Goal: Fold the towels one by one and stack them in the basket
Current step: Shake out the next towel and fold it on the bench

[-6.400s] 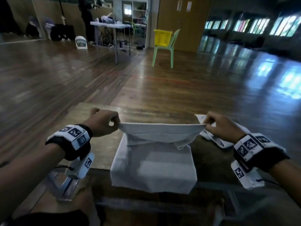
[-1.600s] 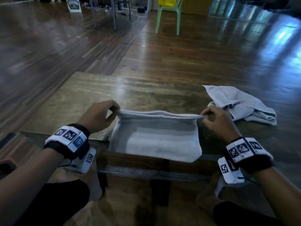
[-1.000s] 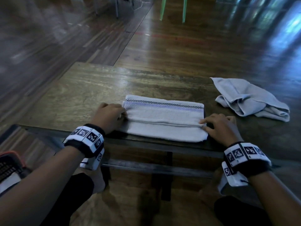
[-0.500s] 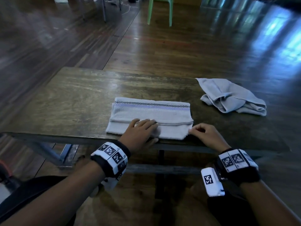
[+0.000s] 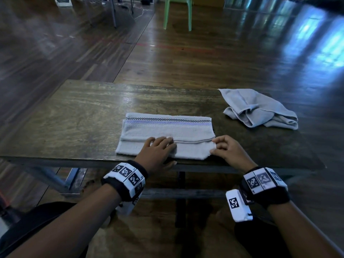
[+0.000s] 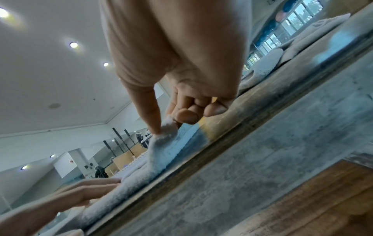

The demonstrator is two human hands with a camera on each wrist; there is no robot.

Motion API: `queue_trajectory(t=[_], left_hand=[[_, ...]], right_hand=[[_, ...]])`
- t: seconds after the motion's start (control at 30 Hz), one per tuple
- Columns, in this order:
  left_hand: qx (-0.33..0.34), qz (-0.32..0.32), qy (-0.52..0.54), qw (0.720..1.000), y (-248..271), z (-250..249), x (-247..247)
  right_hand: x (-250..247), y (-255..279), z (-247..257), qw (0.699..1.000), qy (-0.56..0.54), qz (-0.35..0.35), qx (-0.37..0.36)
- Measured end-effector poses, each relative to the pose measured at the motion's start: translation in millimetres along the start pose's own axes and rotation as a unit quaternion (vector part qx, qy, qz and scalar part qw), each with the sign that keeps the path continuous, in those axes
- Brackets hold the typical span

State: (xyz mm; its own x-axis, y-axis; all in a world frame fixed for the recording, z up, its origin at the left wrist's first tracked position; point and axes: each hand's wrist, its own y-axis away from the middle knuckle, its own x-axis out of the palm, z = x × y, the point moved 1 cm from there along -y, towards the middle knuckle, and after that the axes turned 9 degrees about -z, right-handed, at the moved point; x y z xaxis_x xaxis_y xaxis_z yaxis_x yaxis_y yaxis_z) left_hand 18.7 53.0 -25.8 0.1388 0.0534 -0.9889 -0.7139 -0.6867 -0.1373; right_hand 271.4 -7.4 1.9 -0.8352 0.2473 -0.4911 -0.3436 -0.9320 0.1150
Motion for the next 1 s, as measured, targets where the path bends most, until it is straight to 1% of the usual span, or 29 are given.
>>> queue_trajectory(t=[0.07, 0.13, 0.2, 0.27, 0.3, 0.4, 0.5, 0.57, 0.6, 0.67, 0.73, 0.83, 0.9, 1.0], left_hand=[[0.001, -0.005, 0.000, 1.000, -0.8, -0.1, -1.4], [-0.003, -0.002, -0.001, 1.000, -1.1, -0.2, -2.2], [-0.003, -0.002, -0.005, 1.000, -1.4, 0.4, -1.4], [0.002, -0.003, -0.008, 1.000, -1.7, 1.0, -0.7], [0.003, -0.006, -0.007, 1.000, -1.7, 1.7, -0.2], [0.005, -0.011, 0.003, 1.000, 0.5, 3.6, 1.1], [0.001, -0.028, 0.033, 0.999, 2.4, 5.7, -3.6], [-0.026, -0.040, 0.056, 0.997, 2.8, 13.3, -12.0], [-0.044, -0.043, 0.060, 0.996, 3.3, 20.6, -16.3], [-0.080, -0.045, 0.034, 0.995, 6.9, 40.4, -25.4], [-0.113, -0.031, -0.006, 0.993, 13.7, 64.2, -33.5], [-0.157, -0.003, -0.048, 0.986, 25.2, 92.6, -41.0], [-0.172, -0.011, -0.060, 0.983, 30.2, 102.5, -43.6], [-0.162, -0.035, -0.059, 0.984, 30.0, 106.1, -43.4]], right_hand=[[-2.0, 0.2, -0.8, 1.000, 0.006, 0.018, 0.012], [-5.5, 0.4, -1.1, 0.999, 0.048, 0.016, 0.001], [-13.0, 1.9, 2.5, 0.996, 0.080, -0.024, -0.027], [-23.5, 3.6, 8.7, 0.993, 0.074, -0.067, -0.056], [-28.8, 4.4, 11.4, 0.993, 0.062, -0.077, -0.065], [-38.1, 4.8, 10.6, 0.994, 0.042, -0.082, -0.058], [-35.1, 2.2, 1.7, 0.989, 0.106, -0.086, -0.058], [-29.1, 0.2, -0.7, 0.974, 0.184, -0.081, -0.104], [-25.9, -1.2, -0.5, 0.959, 0.235, -0.078, -0.141], [-19.2, -4.2, 1.7, 0.916, 0.338, -0.063, -0.208], [-12.7, -7.9, 4.8, 0.883, 0.400, -0.042, -0.242], [-3.5, -14.7, 7.4, 0.858, 0.448, -0.009, -0.253], [1.0, -18.3, 10.0, 0.856, 0.456, -0.002, -0.244], [5.3, -24.2, 14.1, 0.845, 0.477, -0.013, -0.242]])
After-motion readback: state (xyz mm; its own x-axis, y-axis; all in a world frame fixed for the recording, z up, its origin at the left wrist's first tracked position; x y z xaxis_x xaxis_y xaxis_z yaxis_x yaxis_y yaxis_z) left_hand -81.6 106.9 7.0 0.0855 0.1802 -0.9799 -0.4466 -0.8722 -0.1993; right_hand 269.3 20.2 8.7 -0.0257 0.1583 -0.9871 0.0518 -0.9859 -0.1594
